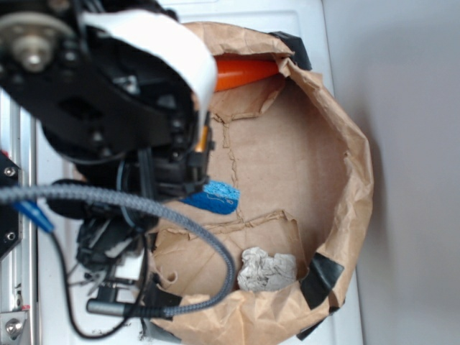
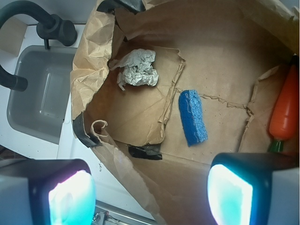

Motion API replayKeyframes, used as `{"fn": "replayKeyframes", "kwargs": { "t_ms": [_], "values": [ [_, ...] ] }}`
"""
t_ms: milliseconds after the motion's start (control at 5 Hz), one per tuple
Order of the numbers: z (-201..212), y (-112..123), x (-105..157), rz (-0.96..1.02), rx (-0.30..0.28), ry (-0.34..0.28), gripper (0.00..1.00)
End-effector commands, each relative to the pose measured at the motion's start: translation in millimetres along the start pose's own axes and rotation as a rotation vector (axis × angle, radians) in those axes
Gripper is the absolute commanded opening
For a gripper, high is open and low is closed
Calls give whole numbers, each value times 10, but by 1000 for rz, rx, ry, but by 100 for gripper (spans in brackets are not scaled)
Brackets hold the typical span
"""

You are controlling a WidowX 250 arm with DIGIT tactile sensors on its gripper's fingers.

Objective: Grab the blue sponge.

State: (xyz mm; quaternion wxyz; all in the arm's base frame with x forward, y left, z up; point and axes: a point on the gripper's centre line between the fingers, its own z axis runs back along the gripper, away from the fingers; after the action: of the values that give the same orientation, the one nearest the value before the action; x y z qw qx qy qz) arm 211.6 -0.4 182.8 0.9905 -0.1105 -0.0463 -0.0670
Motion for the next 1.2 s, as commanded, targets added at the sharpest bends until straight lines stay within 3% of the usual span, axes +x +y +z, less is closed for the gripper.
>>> {"fn": "replayKeyframes", "kwargs": {
  "t_ms": [0,400,600,800,1000],
  "values": [
    [-272,230,371,-15,37,-104,100],
    [-509,482,367,-66,70,-90,100],
    [-760,517,319,-89,101,-51,100],
    [-1179,511,220,-181,126,-53,100],
    [-1414,484,141,-205,98,-24,100]
  ]
}}
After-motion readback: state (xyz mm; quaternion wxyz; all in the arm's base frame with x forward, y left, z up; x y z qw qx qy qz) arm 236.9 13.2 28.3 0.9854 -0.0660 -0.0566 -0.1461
